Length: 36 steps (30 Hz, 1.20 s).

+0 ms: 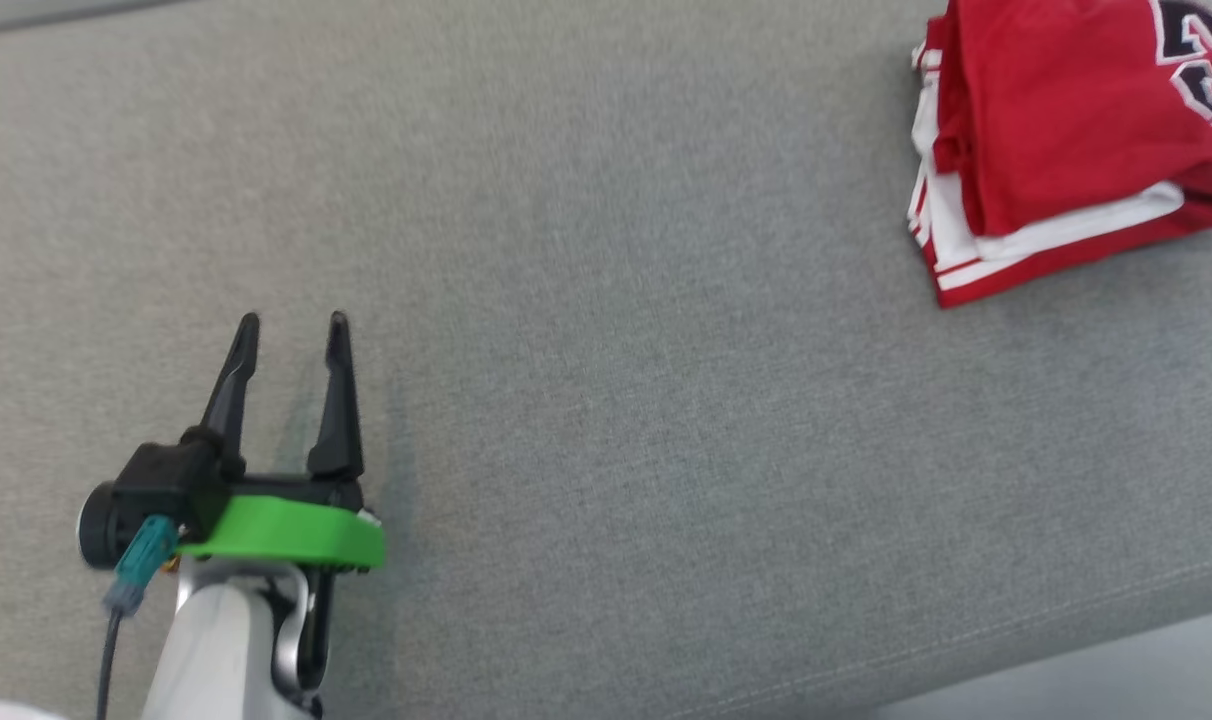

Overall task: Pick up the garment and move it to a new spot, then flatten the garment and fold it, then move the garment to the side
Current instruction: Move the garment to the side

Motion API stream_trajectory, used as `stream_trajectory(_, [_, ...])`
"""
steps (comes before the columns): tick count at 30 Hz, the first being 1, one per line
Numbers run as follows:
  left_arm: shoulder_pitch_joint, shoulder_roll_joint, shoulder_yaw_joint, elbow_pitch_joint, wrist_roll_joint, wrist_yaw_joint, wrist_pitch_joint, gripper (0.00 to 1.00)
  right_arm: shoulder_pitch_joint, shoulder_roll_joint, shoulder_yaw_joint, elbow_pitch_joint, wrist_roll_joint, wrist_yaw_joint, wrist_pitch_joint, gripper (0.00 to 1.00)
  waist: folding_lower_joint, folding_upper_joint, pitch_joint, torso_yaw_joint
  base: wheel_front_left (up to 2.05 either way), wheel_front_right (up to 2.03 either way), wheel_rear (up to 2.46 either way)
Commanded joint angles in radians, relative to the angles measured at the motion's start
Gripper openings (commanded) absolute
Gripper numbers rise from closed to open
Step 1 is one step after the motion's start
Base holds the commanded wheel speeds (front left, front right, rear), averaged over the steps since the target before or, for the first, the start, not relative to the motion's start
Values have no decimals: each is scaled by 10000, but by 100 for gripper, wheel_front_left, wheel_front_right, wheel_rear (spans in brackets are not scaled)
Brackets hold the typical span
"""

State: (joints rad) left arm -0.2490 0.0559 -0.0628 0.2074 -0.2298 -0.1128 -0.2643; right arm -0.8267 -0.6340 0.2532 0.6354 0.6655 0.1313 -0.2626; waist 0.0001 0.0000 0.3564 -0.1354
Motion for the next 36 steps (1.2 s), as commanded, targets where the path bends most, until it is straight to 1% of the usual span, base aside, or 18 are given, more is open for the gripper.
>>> stream_trajectory(1, [383,49,164,-53,-76,33,9,100,564,154,-24,-319,-176,-12,-21,100,-1,0,-2035,245,0,0,0])
stream_trajectory(4, [908,30,514,-232,-148,20,9,100,1614,502,101,-1304,-402,-12,-20,100,-1,0,-2641,282,0,0,0])
stream_trajectory(6, [1174,14,775,-413,-205,113,9,100,2249,685,157,-1877,-557,-12,-21,100,-1,0,-2894,320,0,0,0])
stream_trajectory(10, [1659,-32,1154,-691,-431,197,9,100,3623,1233,-70,-3038,-855,-12,-20,100,-1,0,-3236,440,0,0,0])
stream_trajectory(12, [1830,-29,1277,-751,-400,224,9,100,4357,1643,-418,-3557,-946,-14,-20,100,-1,0,-3341,502,0,0,0])
stream_trajectory(13, [2000,-36,1434,-693,-410,262,9,100,5046,2031,-625,-4036,-1154,-12,-20,100,-1,0,-3412,545,0,0,0])
stream_trajectory(15, [2137,-39,1492,-536,-433,279,9,100,5690,2365,-702,-4352,-1389,-12,-20,100,-1,0,-3466,589,0,0,0])
stream_trajectory(17, [2245,-27,1568,-257,-568,264,9,100,6439,2700,-704,-4563,-1570,-12,-20,100,-1,0,-3542,629,0,0,0])
stream_trajectory(22, [2412,-32,1468,104,-16,228,9,100,6977,3059,-746,-4519,-2163,-12,-21,100,-1,0,-3588,617,0,0,0])
stream_trajectory(26, [2376,-34,1418,151,369,271,9,100,7020,3255,-838,-4471,-2560,-12,-21,100,-1,0,-3574,588,0,0,0])
stream_trajectory(31, [2309,-32,1397,103,469,329,9,100,6855,3462,-1030,-4367,-2896,-12,-21,100,-1,0,-3563,627,0,0,0])
stream_trajectory(36, [2220,-32,1348,151,552,324,9,100,6688,3493,-1057,-4246,-3002,-12,-21,100,-1,0,-3541,696,0,0,0])
